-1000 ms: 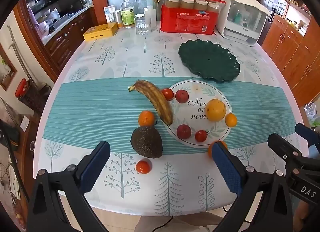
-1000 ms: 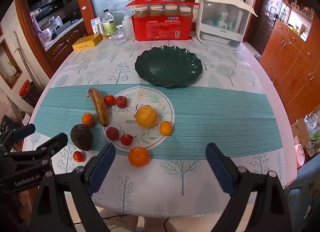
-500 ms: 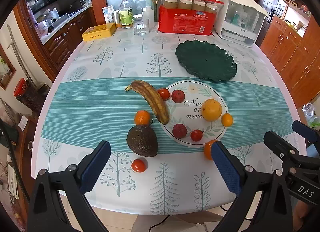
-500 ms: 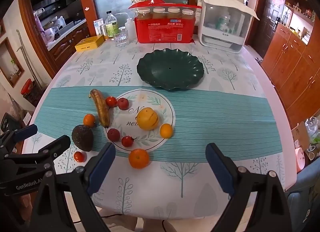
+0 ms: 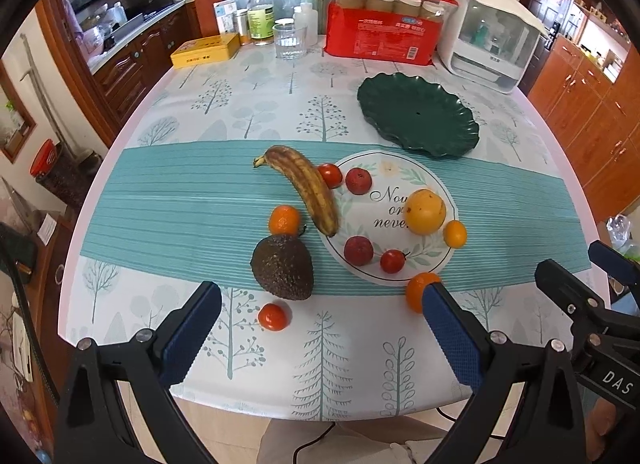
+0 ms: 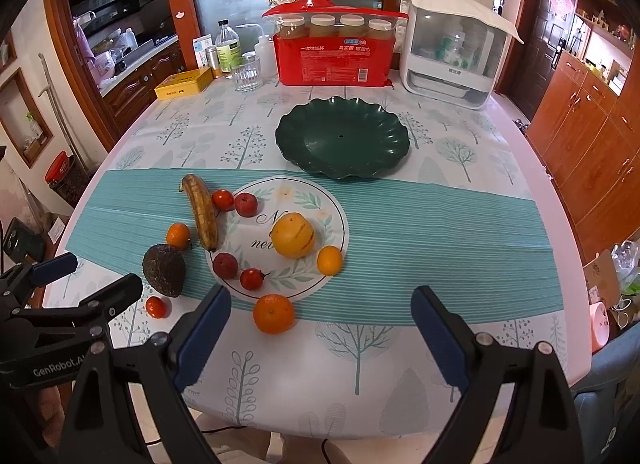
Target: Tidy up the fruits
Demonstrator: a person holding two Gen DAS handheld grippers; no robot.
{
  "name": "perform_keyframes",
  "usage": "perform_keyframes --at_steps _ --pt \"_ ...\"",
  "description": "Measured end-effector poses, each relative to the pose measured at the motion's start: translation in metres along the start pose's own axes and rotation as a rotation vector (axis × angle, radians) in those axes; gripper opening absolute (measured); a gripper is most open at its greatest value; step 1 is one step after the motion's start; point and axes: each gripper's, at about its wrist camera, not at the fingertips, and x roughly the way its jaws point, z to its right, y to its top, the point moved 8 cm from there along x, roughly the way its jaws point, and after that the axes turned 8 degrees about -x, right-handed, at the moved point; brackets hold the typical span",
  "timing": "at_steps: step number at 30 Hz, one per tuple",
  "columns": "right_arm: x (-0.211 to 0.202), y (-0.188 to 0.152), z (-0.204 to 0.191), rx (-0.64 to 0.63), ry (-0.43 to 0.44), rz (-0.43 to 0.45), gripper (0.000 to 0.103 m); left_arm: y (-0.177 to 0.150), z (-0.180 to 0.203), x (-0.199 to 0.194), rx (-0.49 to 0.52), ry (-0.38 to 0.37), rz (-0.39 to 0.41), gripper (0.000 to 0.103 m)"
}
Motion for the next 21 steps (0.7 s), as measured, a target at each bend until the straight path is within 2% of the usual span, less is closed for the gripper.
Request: perform_keyframes --at_steps 21 --pt "-0.004 -0.002 -0.001 -0.015 0.039 0.020 0.092 -0.006 0.002 -0.011 0.025 0.051 0.027 0.100"
